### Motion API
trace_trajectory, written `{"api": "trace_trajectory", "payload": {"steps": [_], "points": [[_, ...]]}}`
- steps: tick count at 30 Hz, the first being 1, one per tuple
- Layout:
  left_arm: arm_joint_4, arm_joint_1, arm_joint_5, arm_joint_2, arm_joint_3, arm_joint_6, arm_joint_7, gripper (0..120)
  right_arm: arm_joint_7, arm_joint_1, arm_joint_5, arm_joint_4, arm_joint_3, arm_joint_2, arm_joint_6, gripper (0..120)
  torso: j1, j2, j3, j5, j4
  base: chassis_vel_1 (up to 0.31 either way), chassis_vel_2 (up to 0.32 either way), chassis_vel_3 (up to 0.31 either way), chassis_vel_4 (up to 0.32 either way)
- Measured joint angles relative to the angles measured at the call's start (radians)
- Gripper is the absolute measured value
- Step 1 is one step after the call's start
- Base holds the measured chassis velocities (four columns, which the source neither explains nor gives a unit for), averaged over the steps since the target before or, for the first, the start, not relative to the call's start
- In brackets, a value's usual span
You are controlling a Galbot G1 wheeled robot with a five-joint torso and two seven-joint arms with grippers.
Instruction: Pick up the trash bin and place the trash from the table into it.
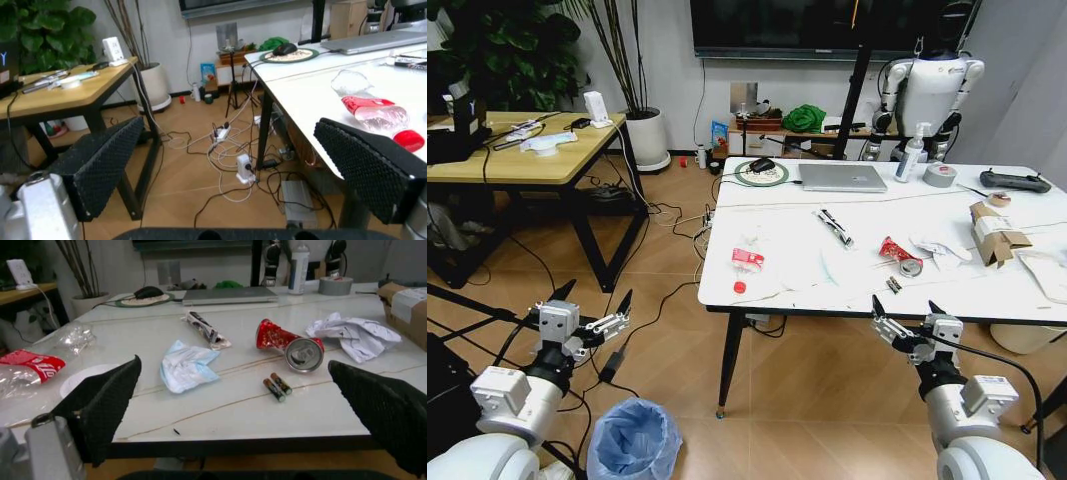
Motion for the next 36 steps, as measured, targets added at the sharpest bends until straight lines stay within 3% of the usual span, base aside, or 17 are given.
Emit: {"api": "trace_trajectory", "payload": {"steps": [7,20,36], "points": [[-0.010,0.000,-0.002,-0.001,-0.002,0.023,0.001,100,-0.002,-0.001,-0.003,0.001,-0.004,0.002,0.000,100,-0.004,-0.007,-0.003,0.0001,0.0000,0.000,0.000,0.000,0.000],[-0.017,0.002,-0.001,0.000,-0.002,0.029,0.004,100,-0.004,-0.002,-0.005,0.004,-0.006,0.005,0.000,100,-0.026,-0.059,-0.033,0.0000,-0.0001,0.000,0.000,0.000,0.000],[-0.014,0.001,-0.006,0.002,-0.005,0.028,0.018,100,-0.007,-0.006,-0.004,0.008,-0.004,0.004,0.004,100,-0.068,-0.155,-0.087,0.0000,0.0000,0.000,0.000,0.000,0.000]]}}
